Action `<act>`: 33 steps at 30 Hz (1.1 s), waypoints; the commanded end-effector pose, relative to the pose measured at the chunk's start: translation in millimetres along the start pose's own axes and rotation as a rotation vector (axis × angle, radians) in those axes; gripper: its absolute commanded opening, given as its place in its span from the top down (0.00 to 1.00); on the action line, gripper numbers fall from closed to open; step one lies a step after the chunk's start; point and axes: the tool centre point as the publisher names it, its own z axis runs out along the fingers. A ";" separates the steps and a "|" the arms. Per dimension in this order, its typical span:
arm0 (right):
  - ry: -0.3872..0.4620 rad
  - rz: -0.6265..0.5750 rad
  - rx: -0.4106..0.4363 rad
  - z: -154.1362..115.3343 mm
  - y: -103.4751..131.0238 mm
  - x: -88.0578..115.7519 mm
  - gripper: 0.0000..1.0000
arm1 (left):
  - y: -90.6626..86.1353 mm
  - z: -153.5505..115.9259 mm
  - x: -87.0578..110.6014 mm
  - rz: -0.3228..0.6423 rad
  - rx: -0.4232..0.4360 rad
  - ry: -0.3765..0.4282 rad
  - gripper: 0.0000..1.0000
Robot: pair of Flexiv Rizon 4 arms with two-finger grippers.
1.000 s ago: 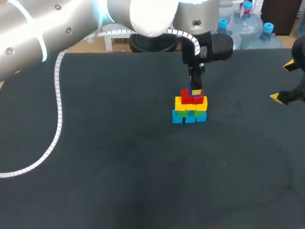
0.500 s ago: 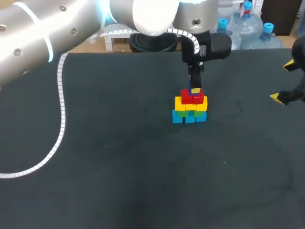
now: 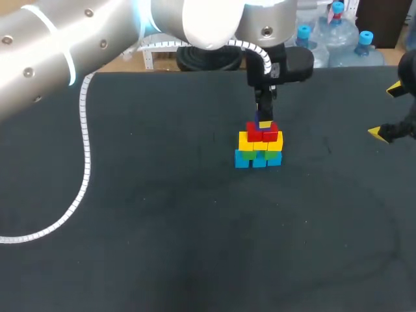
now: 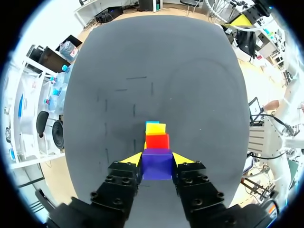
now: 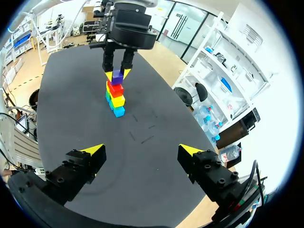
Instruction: Place the blue cubes, place green cubes on the blue cubes, place the yellow cubes on the green cubes, then place the red cubes on the yellow cubes, and place purple cube on the red cubes.
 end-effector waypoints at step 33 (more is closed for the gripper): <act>-0.002 0.002 0.010 0.8 2.2 0.7 0.00 | 5.5 0.2 -0.6 -0.005 0.006 0.008 0.59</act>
